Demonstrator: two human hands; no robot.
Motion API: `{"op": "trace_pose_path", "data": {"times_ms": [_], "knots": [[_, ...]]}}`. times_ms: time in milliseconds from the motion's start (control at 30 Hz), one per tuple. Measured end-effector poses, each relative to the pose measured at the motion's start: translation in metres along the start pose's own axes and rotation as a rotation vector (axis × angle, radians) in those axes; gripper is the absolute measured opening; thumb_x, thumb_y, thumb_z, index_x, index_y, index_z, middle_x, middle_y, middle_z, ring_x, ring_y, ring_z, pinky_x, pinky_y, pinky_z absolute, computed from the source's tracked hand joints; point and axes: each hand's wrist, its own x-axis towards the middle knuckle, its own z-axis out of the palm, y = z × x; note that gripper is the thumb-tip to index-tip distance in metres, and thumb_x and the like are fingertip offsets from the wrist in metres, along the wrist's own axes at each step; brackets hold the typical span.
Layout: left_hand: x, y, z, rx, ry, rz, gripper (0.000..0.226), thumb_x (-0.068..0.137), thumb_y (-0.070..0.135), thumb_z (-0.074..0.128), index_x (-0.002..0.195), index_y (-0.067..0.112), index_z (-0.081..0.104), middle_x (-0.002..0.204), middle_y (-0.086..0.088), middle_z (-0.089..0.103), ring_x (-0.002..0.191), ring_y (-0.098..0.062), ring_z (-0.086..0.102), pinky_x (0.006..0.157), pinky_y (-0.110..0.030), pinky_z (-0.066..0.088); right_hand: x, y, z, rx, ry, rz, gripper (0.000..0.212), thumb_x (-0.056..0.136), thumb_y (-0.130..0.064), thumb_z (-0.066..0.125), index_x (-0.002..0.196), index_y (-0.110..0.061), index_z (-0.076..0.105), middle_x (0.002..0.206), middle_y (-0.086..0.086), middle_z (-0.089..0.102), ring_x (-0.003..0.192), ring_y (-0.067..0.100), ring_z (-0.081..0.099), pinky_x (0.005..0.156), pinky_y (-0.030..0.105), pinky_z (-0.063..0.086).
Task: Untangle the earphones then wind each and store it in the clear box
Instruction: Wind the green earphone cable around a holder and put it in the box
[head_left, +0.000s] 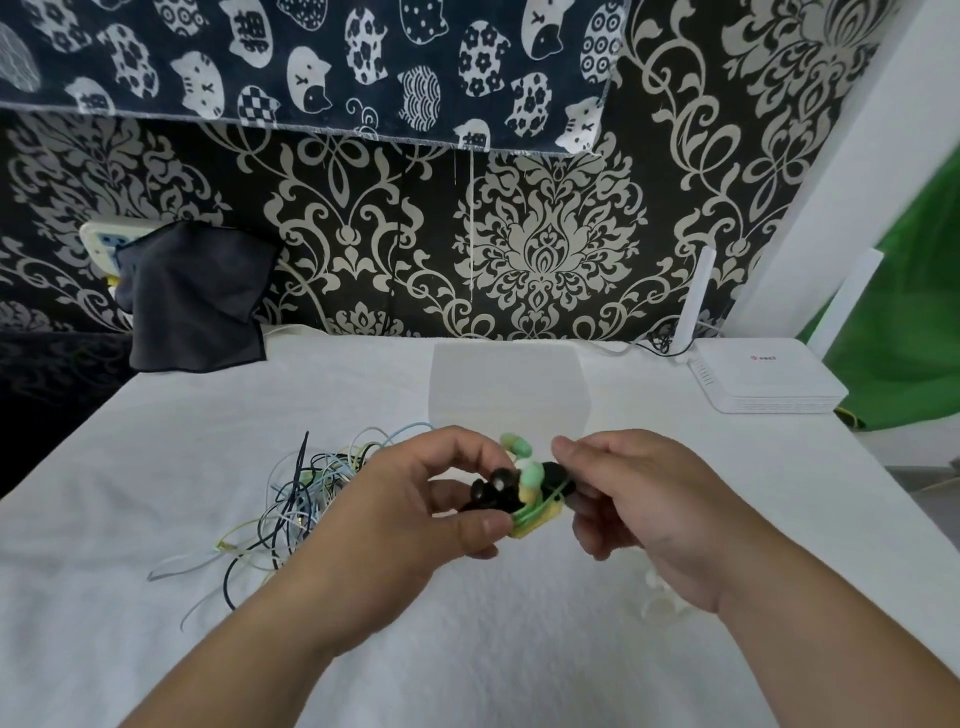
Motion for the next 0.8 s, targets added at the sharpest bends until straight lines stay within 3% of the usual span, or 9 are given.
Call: {"op": "trace_pose_path", "data": {"times_ms": [100,200,300,433,533,633,800], "knots": [[-0.001,-0.002,-0.001,0.163,-0.02,-0.03,0.03,0.075,0.002,0.081,0.089,0.028,0.075,0.088,-0.008,0.074,0.077,-0.023,0.067,0.081,-0.044,0.058,-0.001,0.001,0.0,-0.035,-0.051,0.089,0.032,0.098,-0.03,0.058,0.074,-0.009,0.057,0.062,0.006,0.051,0.049,0.019,0.05,0.05,0.028,0.04],[-0.002,-0.002,0.002,0.354,-0.028,-0.014,0.034,0.074,0.006,0.084,0.09,0.035,0.077,0.092,-0.002,0.073,0.085,-0.029,0.07,0.084,-0.051,0.058,-0.002,0.003,0.004,-0.137,-0.103,0.116,0.035,0.1,-0.028,0.055,0.072,-0.01,0.06,0.06,0.004,0.054,0.051,0.016,0.049,0.052,0.027,0.042],[-0.004,0.001,0.004,0.461,-0.003,-0.022,0.034,0.076,0.008,0.083,0.088,0.039,0.075,0.088,0.009,0.069,0.075,-0.016,0.071,0.08,-0.042,0.06,-0.001,0.004,0.005,-0.177,-0.117,0.13,0.045,0.102,-0.029,0.052,0.058,-0.016,0.052,0.055,-0.001,0.053,0.053,0.015,0.049,0.056,0.028,0.042],[-0.006,0.004,0.007,0.593,0.053,0.041,0.031,0.076,0.013,0.084,0.087,0.04,0.073,0.083,0.018,0.072,0.076,-0.004,0.069,0.073,-0.02,0.055,0.001,0.005,0.006,-0.275,-0.109,0.05,0.044,0.1,-0.035,0.054,0.064,-0.009,0.054,0.058,-0.004,0.056,0.058,0.014,0.05,0.064,0.03,0.042],[-0.006,0.003,0.008,0.571,0.146,0.065,0.026,0.073,0.018,0.086,0.084,0.04,0.076,0.08,0.015,0.074,0.075,-0.007,0.069,0.073,-0.023,0.054,0.0,0.003,0.007,-0.438,-0.013,-0.084,0.044,0.097,-0.039,0.057,0.068,-0.006,0.054,0.059,-0.001,0.048,0.054,0.012,0.04,0.056,0.026,0.033],[-0.006,0.004,0.008,0.542,0.185,0.104,0.022,0.071,0.017,0.087,0.082,0.035,0.079,0.08,0.012,0.074,0.075,-0.012,0.068,0.073,-0.026,0.053,-0.004,-0.003,0.01,-0.536,0.075,-0.226,0.04,0.095,-0.04,0.061,0.064,-0.015,0.057,0.054,-0.008,0.045,0.049,0.006,0.038,0.049,0.02,0.029],[-0.007,0.002,0.01,0.587,0.304,0.174,0.026,0.068,0.015,0.089,0.079,0.036,0.078,0.078,0.016,0.07,0.071,-0.009,0.065,0.064,-0.018,0.05,-0.008,-0.006,0.016,-0.593,0.164,-0.347,0.027,0.094,-0.039,0.059,0.071,-0.025,0.064,0.082,-0.011,0.058,0.075,0.005,0.055,0.062,0.02,0.04]]}}
